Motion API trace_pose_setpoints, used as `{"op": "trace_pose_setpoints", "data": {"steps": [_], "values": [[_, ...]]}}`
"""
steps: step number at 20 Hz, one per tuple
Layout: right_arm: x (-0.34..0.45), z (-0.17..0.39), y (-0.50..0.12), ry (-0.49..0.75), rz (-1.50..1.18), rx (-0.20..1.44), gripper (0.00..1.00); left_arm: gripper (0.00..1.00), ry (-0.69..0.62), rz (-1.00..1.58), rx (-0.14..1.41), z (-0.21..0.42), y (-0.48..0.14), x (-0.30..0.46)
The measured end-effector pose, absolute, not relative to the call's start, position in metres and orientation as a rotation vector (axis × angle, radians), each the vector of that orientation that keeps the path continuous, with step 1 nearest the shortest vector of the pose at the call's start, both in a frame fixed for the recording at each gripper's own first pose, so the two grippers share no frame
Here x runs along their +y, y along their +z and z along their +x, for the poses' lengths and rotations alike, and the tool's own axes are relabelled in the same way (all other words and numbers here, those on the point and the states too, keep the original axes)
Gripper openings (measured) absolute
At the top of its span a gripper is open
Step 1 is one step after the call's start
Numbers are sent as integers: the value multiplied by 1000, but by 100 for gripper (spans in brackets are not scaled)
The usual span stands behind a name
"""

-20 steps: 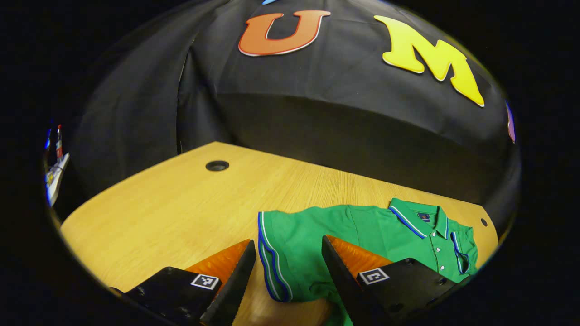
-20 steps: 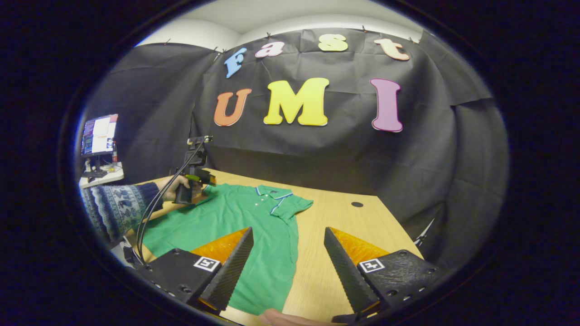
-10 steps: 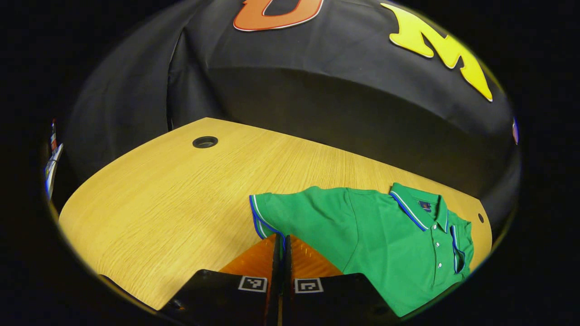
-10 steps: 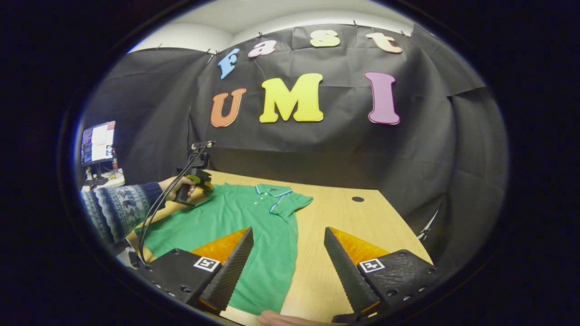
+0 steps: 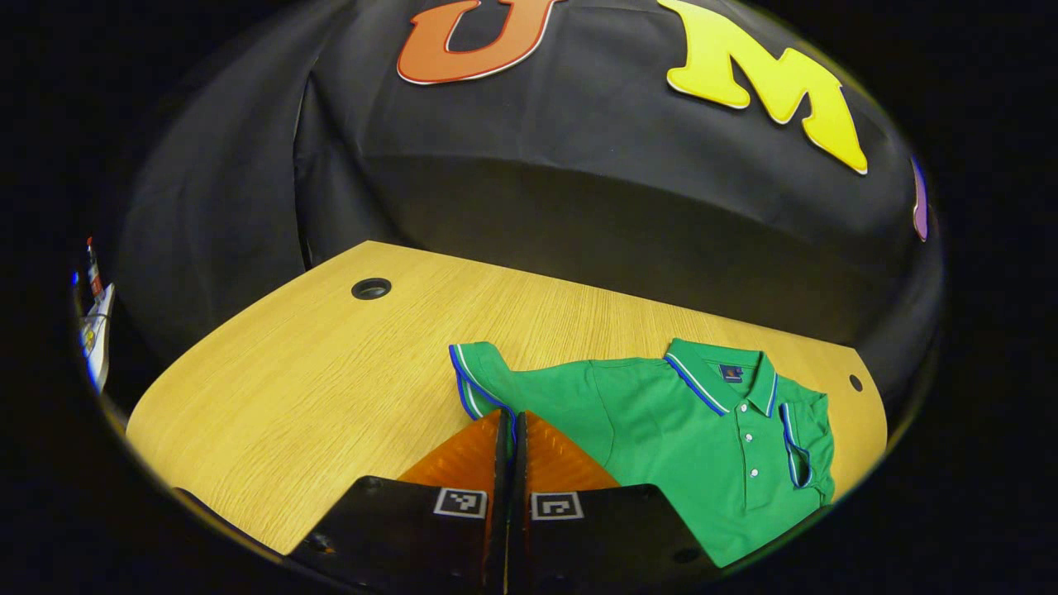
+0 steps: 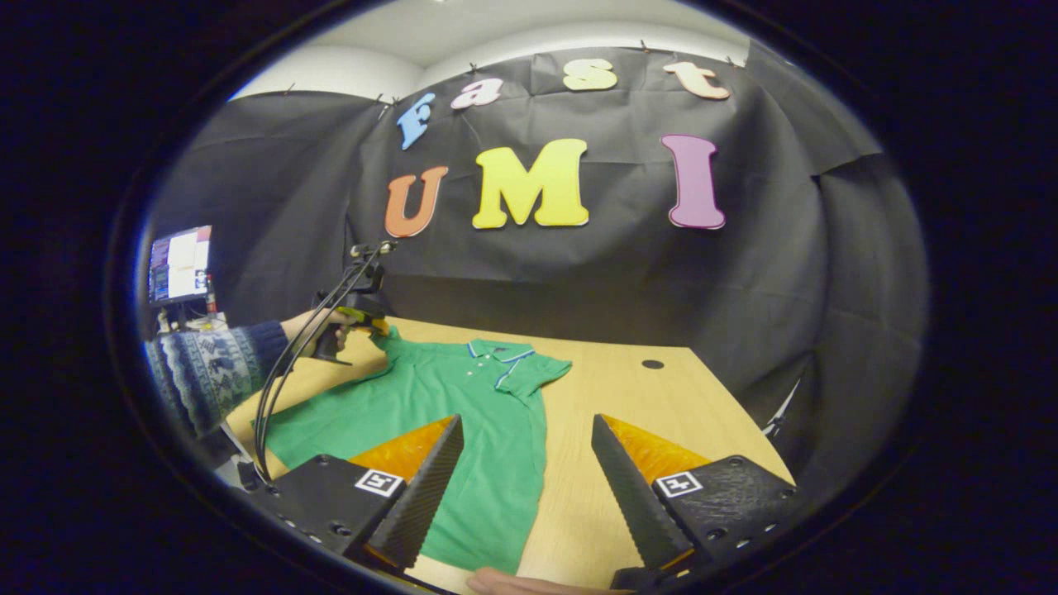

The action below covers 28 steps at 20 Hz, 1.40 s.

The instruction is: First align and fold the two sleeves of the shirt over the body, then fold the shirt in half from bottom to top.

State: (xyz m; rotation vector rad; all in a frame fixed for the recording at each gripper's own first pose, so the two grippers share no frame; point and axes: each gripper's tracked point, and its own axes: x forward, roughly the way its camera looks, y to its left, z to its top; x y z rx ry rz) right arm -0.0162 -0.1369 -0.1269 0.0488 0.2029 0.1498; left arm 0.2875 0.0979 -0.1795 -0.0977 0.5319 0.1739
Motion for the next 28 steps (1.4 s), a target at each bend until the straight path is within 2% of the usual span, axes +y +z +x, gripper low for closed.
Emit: {"op": "trace_pose_setpoints", "data": {"steps": [5, 11, 12, 13, 14, 15, 16, 18, 21, 28], "values": [[-135, -21, -133, 138, 2, 201, 95, 7, 154, -9, 541, 298, -181, 77], [-135, -17, -145, 129, 15, 236, 95, 9, -9, 65, 495, 306, -163, -1], [-135, -16, -146, 128, 18, 238, 95, 33, -45, 44, 477, 308, -158, -21], [-135, -17, -149, 127, 18, 243, 95, 39, -74, 28, 461, 303, -152, -38], [-134, -17, -149, 130, 19, 245, 97, 69, -93, 12, 464, 299, -152, -46], [-133, -17, -151, 129, 19, 249, 94, 100, -92, 8, 451, 299, -148, -49], [-132, -17, -151, 129, 19, 250, 97, 100, -81, 6, 433, 296, -138, -48], [-130, -18, -148, 132, 18, 245, 95, 100, -44, -9, 395, 290, -123, -43], [-130, -19, -146, 126, 15, 237, 97, 100, -56, -78, 357, 270, -98, -43], [-132, -31, -122, 80, 22, 207, 95, 100, -61, 10, 195, 182, -13, -26]]}}
